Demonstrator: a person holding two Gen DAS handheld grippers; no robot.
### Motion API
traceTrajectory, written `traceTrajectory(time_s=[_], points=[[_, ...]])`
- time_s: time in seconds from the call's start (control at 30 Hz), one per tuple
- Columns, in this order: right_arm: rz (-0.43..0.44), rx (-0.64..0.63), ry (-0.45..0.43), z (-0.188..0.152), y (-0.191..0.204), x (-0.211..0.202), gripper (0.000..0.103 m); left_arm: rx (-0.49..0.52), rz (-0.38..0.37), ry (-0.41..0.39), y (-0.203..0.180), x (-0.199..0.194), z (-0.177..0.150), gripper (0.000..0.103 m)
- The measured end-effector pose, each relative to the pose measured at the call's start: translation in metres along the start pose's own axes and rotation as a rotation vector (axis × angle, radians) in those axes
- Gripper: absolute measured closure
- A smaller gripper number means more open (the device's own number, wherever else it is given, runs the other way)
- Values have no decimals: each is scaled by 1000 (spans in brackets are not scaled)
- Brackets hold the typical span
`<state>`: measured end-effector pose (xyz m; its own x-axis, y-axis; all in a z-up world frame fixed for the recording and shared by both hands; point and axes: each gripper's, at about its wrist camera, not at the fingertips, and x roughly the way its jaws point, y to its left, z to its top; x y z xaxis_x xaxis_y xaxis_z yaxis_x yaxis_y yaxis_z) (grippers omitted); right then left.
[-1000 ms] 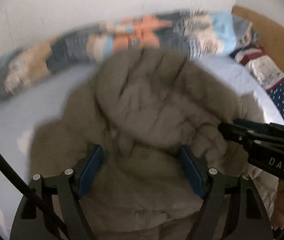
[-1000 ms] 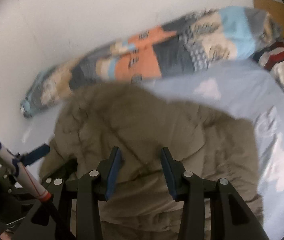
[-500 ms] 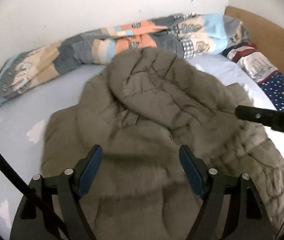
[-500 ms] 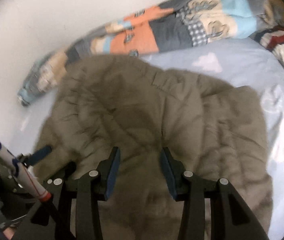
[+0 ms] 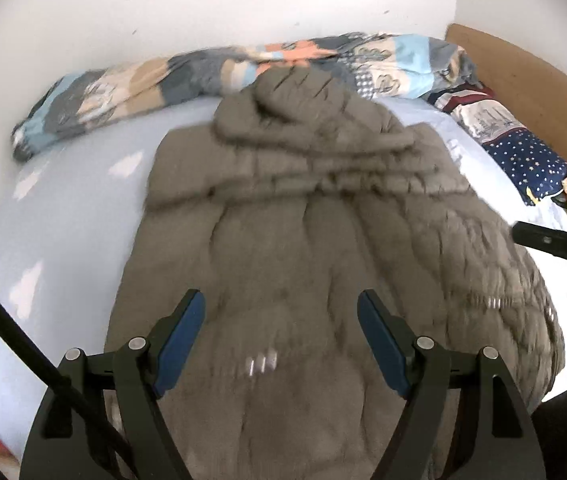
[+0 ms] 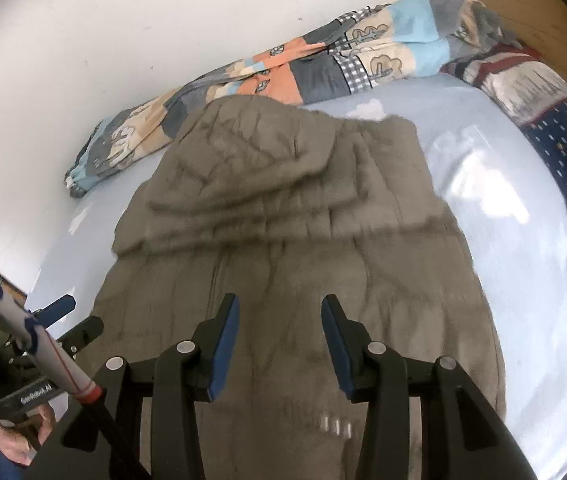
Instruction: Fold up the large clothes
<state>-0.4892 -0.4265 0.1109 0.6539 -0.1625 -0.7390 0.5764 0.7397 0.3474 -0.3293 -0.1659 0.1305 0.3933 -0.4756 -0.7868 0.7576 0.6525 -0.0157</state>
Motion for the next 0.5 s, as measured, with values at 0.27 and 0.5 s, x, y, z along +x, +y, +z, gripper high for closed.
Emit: traceTrajectory(time_s=[0.27, 0.5], points=[[-44, 24, 18, -88, -13, -37, 55, -75, 90, 56, 20, -22, -73, 25], [-92, 23, 86, -138, -16, -32, 55, -133, 124, 115, 37, -8, -99, 25]])
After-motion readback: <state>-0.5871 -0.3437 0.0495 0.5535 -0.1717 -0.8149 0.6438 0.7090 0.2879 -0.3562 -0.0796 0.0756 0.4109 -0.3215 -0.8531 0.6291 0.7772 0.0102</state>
